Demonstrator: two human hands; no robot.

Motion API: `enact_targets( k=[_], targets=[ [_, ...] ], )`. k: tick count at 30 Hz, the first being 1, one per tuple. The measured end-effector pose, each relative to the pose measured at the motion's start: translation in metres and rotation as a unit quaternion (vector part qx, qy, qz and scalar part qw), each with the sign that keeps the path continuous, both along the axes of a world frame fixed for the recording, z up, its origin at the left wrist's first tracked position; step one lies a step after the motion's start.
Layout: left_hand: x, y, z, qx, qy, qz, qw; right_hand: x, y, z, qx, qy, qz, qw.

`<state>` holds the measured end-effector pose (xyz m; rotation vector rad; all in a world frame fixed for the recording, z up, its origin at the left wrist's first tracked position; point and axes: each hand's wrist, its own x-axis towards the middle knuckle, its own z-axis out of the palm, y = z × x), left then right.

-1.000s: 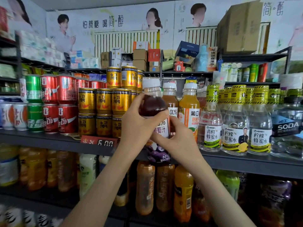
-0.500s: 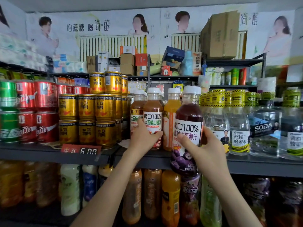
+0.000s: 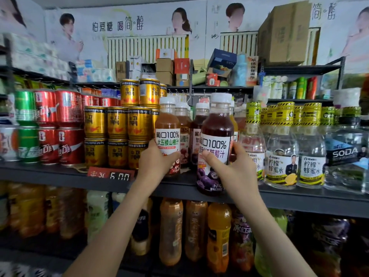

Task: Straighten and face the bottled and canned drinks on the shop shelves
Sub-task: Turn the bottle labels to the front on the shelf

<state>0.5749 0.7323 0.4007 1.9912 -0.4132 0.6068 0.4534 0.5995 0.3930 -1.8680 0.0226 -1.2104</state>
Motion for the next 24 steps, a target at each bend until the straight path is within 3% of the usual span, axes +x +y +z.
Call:
enact_targets(
  k=[7, 13, 20, 24],
  targets=[
    [0.002, 0.000, -0.004, 0.010, -0.013, -0.004, 1.000, 0.050, 0.016, -0.001, -0.048, 0.026, -0.027, 0.998],
    [0.003, 0.000, -0.010, -0.007, -0.018, -0.021, 1.000, 0.058, 0.011, -0.008, -0.157, 0.037, -0.169, 0.972],
    [0.003, -0.009, -0.014, -0.014, -0.004, -0.048, 0.999, 0.055, 0.009, -0.012, -0.196, 0.035, -0.163, 0.966],
    [-0.010, -0.019, -0.020, -0.023, -0.085, -0.014, 0.996, 0.041, -0.007, -0.012, -0.194, -0.023, -0.235, 0.952]
  ],
)
